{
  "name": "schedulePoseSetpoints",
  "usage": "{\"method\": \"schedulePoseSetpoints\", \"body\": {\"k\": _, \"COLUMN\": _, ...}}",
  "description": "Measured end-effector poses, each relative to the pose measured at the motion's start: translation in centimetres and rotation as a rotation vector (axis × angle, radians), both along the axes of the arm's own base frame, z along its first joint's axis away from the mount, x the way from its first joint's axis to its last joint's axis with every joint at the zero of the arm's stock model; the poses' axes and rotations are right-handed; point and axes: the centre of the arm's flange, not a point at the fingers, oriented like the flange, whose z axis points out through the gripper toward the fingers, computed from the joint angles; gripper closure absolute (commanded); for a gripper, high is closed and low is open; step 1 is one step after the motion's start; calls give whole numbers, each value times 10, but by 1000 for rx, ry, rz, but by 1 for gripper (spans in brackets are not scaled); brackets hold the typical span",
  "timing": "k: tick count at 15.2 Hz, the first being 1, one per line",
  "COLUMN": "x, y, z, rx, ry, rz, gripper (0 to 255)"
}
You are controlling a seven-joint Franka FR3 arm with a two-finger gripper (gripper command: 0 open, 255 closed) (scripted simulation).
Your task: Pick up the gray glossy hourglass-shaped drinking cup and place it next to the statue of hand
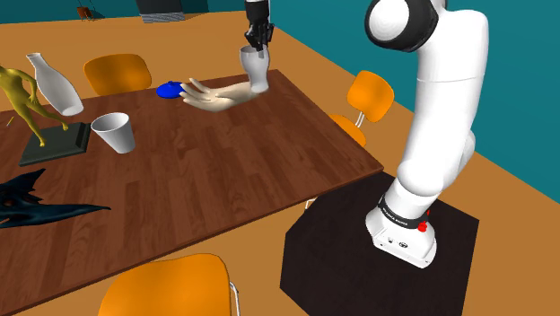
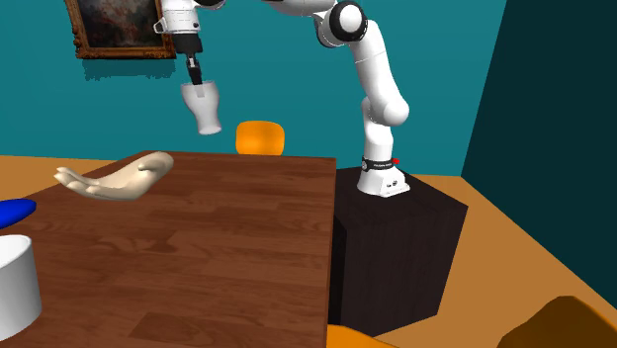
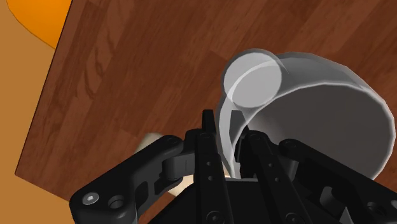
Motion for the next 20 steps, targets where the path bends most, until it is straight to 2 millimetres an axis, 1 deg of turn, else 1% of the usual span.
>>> {"method": "schedulePoseSetpoints", "body": {"k": 20, "x": 1, "y": 0, "z": -105, "rx": 0, "ry": 0, "rz": 0, "gripper": 255}}
